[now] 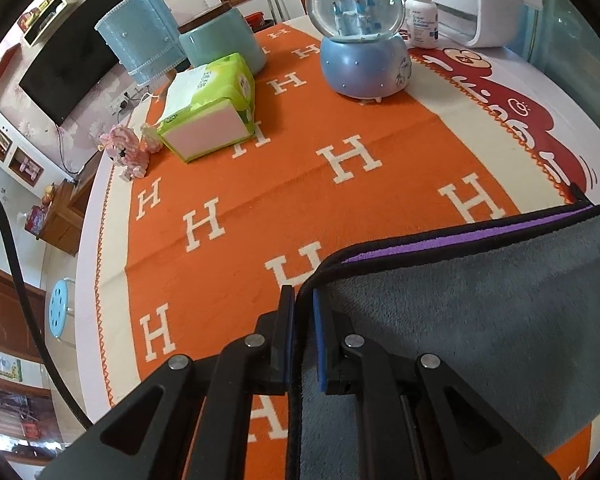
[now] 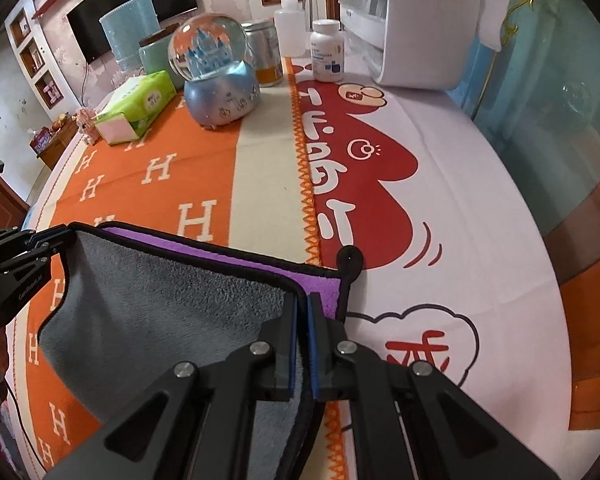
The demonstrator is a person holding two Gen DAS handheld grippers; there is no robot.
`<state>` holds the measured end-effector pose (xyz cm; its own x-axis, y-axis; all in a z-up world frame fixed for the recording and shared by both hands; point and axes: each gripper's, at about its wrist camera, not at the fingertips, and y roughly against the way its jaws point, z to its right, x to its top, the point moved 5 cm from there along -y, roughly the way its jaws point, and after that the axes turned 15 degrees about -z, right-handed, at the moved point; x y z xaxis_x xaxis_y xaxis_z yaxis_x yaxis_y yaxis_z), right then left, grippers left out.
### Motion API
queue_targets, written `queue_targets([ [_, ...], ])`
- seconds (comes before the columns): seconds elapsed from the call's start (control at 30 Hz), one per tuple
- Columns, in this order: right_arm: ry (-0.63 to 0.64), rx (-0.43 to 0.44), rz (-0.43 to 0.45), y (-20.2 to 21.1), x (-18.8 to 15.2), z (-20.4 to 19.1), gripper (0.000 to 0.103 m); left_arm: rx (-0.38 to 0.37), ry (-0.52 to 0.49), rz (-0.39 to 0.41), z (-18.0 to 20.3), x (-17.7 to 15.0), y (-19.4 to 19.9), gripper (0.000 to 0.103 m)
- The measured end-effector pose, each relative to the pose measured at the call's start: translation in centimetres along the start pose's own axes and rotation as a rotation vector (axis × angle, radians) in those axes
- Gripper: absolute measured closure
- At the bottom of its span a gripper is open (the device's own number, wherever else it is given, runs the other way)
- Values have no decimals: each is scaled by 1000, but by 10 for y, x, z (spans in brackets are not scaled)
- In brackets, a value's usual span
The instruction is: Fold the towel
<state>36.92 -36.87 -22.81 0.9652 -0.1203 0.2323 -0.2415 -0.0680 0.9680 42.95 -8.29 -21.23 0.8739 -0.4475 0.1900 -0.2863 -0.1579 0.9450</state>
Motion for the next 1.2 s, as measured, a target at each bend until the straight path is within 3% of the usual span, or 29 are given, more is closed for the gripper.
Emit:
queue_targets([
  [0.33,8,12,-24,-17,2,5,98,18,17,-27,5,5,-15,95],
  [0.53,40,-42,-17,-22,2,2,98,36,40,-29,6,7,-21,92],
  [0.6,42,-57,-8,-21,3,2,98,45,52,-28,5,7,-22,89],
  [0.67,39,-52,0,-20,5,4,98,59,74,-29,3,8,-25,76],
  [0.83,4,-56,17,-15,9,13,83,74,132,0,-9,11,-24,54],
  [0.93,-14,-92,31,-11,9,19,83,65,168,18,-17,11,-19,53],
  [1.2,-47,-79,48,6,0,32,83,38,234,53,-34,0,1,48],
])
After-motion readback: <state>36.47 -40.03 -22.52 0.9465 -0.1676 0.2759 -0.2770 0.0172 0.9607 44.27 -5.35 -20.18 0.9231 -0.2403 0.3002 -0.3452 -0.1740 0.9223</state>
